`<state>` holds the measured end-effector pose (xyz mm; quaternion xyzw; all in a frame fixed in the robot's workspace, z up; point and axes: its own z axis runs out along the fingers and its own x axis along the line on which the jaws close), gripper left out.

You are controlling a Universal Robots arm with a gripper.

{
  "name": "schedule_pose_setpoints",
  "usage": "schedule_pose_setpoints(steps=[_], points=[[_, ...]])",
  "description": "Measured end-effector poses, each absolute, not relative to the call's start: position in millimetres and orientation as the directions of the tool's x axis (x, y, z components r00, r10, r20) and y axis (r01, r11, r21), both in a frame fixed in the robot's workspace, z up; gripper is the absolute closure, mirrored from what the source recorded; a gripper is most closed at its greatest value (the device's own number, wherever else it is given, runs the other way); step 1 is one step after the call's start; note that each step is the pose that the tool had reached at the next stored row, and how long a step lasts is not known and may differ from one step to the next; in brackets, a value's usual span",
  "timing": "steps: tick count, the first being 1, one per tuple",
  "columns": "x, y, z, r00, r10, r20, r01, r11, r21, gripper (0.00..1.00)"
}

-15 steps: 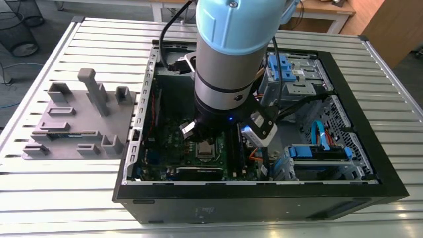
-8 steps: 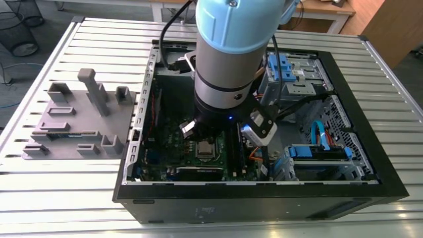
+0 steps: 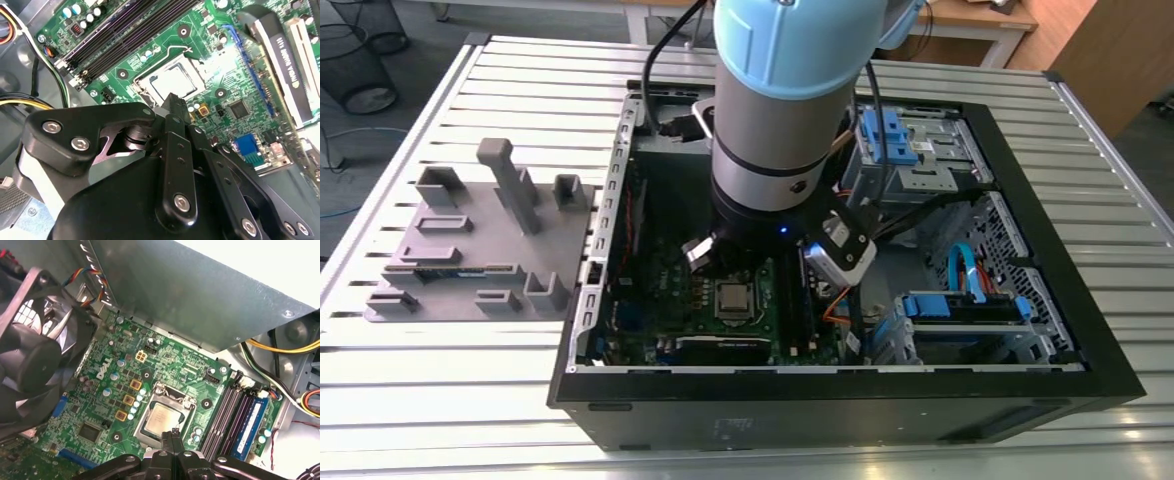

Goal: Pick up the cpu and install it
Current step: 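Install the first cpu locking lever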

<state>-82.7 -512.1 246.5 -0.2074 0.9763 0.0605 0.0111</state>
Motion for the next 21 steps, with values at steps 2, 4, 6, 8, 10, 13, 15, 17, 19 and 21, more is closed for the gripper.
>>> schedule_pose_setpoints(steps=[2, 4, 6, 8, 10, 13, 15, 17, 19, 21], points=[[-83.1, -510.3, 246.3, -0.914, -0.404, -0.047, -0.406, 0.907, 0.114, 0.89], [-83.0, -510.0, 246.2, -0.914, -0.404, -0.047, -0.406, 0.907, 0.114, 0.89], [-83.1, -507.3, 246.1, -0.914, -0.404, -0.047, -0.406, 0.907, 0.114, 0.89], [-83.1, -507.3, 246.1, -0.914, -0.404, -0.047, -0.406, 0.907, 0.114, 0.89], [-83.1, -507.3, 246.1, -0.914, -0.404, -0.047, -0.406, 0.907, 0.114, 0.89], [-83.2, -507.2, 246.0, -0.914, -0.404, -0.047, -0.406, 0.907, 0.113, 0.89], [-83.4, -507.1, 245.3, -0.914, -0.404, -0.047, -0.406, 0.907, 0.113, 0.89], [-83.5, -507.2, 244.6, -0.914, -0.404, -0.047, -0.406, 0.907, 0.113, 0.89], [-83.9, -507.2, 240.6, -0.914, -0.404, -0.045, -0.406, 0.907, 0.110, 0.89], [-84.0, -507.2, 239.9, -0.914, -0.404, -0.045, -0.406, 0.907, 0.109, 0.89]])
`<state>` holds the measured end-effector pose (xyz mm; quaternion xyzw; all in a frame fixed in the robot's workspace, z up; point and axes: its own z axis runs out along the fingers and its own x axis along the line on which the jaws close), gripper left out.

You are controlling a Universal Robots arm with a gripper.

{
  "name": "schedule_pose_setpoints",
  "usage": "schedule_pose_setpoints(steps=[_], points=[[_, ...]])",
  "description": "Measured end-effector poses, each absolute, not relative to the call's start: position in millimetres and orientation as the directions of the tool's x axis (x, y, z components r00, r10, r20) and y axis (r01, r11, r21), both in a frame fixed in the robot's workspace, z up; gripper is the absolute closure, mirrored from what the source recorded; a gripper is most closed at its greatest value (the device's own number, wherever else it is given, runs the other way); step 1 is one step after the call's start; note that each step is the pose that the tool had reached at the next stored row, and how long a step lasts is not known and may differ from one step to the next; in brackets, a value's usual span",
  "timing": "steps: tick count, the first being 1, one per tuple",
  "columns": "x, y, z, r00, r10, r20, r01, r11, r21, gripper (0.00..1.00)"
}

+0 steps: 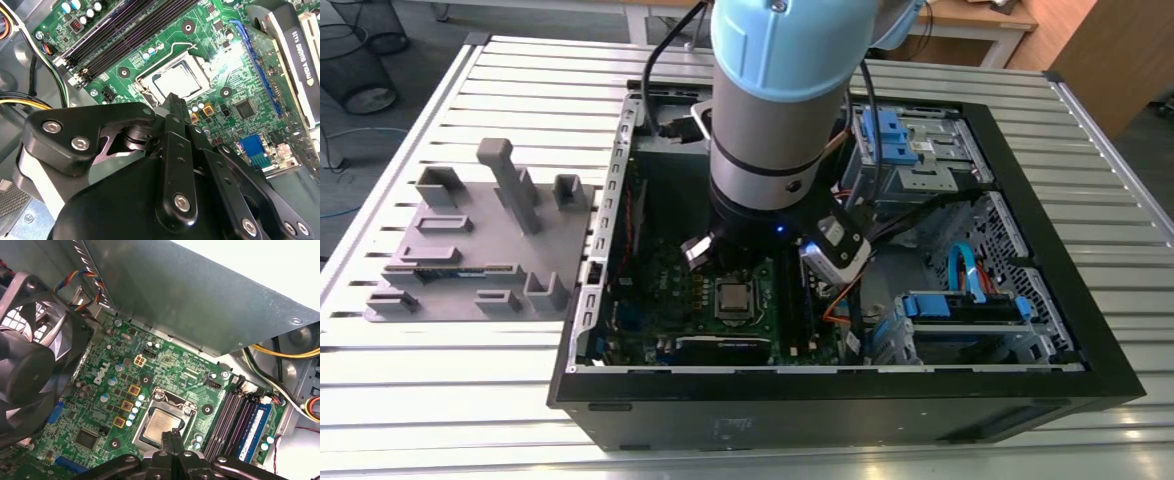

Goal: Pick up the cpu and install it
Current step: 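Install the first cpu locking lever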

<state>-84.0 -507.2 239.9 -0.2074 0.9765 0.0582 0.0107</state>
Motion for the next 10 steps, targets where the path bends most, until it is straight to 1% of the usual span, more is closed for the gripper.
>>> schedule_pose_setpoints(steps=[10], points=[[-84.4, -507.2, 235.2, -0.914, -0.404, -0.043, -0.406, 0.908, 0.106, 0.89]])
